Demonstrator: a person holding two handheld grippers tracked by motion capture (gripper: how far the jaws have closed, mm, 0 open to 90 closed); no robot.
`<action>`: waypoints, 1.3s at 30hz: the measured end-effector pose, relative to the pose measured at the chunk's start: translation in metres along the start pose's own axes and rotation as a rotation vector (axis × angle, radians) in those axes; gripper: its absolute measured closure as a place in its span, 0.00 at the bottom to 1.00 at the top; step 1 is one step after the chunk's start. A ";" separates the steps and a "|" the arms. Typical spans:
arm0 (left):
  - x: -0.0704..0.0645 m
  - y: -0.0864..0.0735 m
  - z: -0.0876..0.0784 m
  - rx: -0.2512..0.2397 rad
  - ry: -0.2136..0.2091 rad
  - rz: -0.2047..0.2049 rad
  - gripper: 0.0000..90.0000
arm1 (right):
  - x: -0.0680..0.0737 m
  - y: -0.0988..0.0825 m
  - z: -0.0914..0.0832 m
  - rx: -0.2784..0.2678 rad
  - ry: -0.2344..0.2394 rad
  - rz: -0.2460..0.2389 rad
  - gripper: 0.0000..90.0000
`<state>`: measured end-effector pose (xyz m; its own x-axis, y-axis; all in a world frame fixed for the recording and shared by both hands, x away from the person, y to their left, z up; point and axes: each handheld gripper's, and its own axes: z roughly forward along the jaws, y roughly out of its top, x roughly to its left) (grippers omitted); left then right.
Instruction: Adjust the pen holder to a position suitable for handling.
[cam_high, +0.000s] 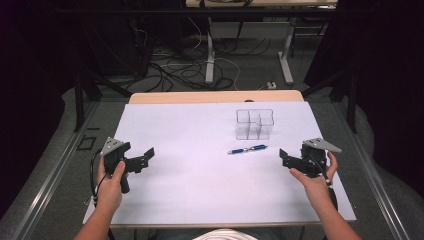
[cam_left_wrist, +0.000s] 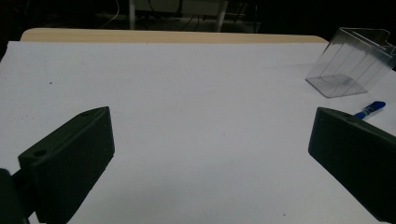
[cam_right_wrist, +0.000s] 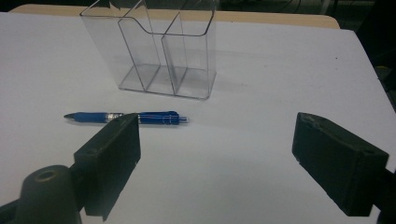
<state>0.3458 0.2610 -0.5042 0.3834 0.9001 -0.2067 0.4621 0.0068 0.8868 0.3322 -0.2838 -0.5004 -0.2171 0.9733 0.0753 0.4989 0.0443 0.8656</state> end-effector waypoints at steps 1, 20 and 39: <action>0.000 0.000 0.000 0.000 0.000 -0.001 0.00 | -0.001 0.000 0.000 0.004 0.002 -0.011 0.17; 0.001 -0.004 -0.001 0.013 0.022 0.014 0.00 | -0.007 0.007 0.009 -0.019 -0.002 -0.012 0.32; 0.003 -0.006 -0.003 0.019 0.004 0.000 0.00 | -0.007 0.046 0.048 0.053 0.036 -0.069 0.49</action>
<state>0.3418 0.2643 -0.5094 0.3804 0.9017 -0.2054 0.4774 -0.0013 0.8787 0.3968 -0.2780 -0.4843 -0.2818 0.9589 0.0344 0.5248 0.1240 0.8421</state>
